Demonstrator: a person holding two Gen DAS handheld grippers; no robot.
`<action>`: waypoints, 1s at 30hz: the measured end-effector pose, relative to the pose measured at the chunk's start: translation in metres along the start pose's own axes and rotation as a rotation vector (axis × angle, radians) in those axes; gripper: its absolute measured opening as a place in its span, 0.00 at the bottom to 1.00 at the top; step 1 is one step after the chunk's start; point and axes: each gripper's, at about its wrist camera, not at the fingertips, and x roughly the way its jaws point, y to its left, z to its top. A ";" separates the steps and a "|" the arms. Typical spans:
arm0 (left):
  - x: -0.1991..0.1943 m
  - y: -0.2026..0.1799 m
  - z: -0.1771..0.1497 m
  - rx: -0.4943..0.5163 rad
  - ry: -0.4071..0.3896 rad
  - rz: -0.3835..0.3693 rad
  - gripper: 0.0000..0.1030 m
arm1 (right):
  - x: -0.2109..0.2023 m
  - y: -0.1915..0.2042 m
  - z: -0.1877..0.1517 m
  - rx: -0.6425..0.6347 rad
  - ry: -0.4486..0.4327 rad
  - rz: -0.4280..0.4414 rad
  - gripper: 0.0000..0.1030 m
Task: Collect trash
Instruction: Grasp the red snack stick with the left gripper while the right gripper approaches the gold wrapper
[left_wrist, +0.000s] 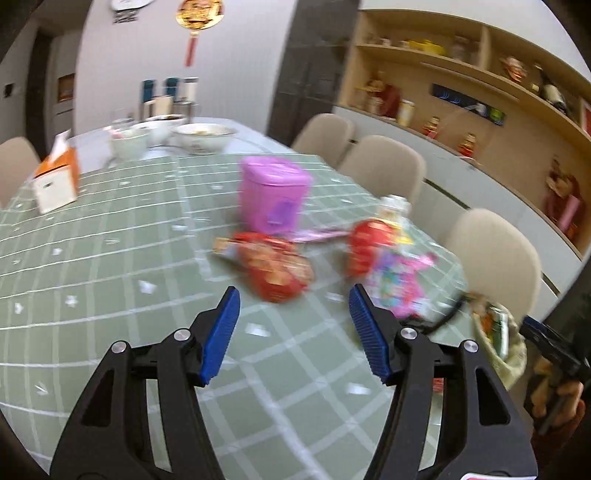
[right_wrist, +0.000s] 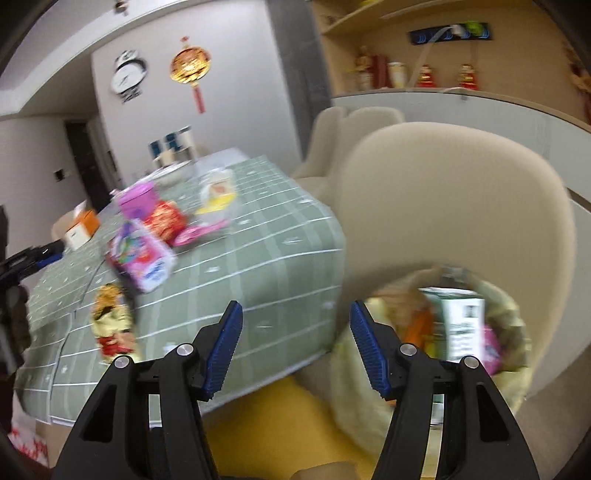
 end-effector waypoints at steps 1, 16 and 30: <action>0.003 0.010 0.002 -0.014 0.000 0.010 0.57 | 0.006 0.010 0.002 -0.015 0.008 0.014 0.55; 0.116 0.013 0.025 -0.088 0.208 -0.015 0.57 | 0.016 0.097 0.003 -0.187 -0.019 0.007 0.55; 0.057 0.001 0.007 0.037 0.226 -0.188 0.17 | 0.032 0.155 -0.008 -0.356 0.065 0.164 0.55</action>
